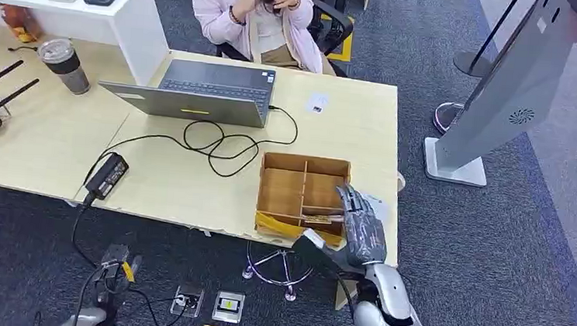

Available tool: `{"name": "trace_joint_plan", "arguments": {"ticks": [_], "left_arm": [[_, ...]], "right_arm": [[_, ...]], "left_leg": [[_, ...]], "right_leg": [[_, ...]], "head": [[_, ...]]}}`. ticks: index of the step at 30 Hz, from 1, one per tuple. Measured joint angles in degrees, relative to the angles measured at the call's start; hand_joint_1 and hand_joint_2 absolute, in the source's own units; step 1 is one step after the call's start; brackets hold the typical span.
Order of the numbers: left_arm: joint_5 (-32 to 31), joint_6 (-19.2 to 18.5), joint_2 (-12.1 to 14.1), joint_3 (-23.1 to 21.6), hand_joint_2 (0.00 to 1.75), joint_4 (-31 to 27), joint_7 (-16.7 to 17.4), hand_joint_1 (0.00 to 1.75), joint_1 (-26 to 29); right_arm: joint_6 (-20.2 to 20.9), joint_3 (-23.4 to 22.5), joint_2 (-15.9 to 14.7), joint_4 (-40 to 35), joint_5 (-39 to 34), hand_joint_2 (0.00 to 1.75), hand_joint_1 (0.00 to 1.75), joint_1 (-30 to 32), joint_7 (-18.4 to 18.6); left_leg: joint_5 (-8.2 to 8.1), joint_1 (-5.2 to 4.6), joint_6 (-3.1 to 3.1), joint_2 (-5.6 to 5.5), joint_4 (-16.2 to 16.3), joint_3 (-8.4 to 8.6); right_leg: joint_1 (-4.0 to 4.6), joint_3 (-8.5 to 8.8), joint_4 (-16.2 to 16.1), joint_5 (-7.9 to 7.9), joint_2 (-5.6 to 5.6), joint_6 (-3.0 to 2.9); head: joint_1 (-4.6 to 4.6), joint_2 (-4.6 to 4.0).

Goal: Pass the card to the sensor for recognition and then transmit it.

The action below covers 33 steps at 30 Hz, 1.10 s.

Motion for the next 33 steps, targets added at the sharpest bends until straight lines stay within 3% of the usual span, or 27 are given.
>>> {"name": "trace_joint_plan", "arguments": {"ticks": [2,3,4,33], "left_arm": [[0.0,0.0,0.0,0.0,0.0,0.0,0.0,0.0,0.0],[0.0,0.0,0.0,0.0,0.0,0.0,0.0,0.0,0.0],[0.0,0.0,0.0,0.0,0.0,0.0,0.0,0.0,0.0],[-1.2,0.1,-0.2,0.1,0.0,0.0,0.2,0.0,-0.2]], "right_arm": [[0.1,0.0,0.0,0.3,0.0,1.75,0.0,0.0,0.0],[0.0,0.0,0.0,0.4,0.0,1.75,0.58,0.0,0.0],[-0.1,0.0,0.0,0.6,-0.1,1.75,1.75,0.0,-0.1],[-1.4,0.0,0.0,2.7,-2.8,1.75,1.75,-0.3,-1.9]], "left_leg": [[0.0,0.0,0.0,0.0,0.0,0.0],[0.0,0.0,0.0,0.0,0.0,0.0],[0.0,0.0,0.0,0.0,0.0,0.0],[0.0,0.0,0.0,0.0,0.0,0.01]], "right_leg": [[0.0,0.0,0.0,0.0,0.0,0.0],[0.0,0.0,0.0,0.0,0.0,0.0],[0.0,0.0,0.0,0.0,0.0,0.0],[0.0,0.0,0.0,0.0,0.0,0.0]], "head": [[-0.02,0.0],[0.0,0.0],[0.0,0.0],[-0.02,0.0]]}}
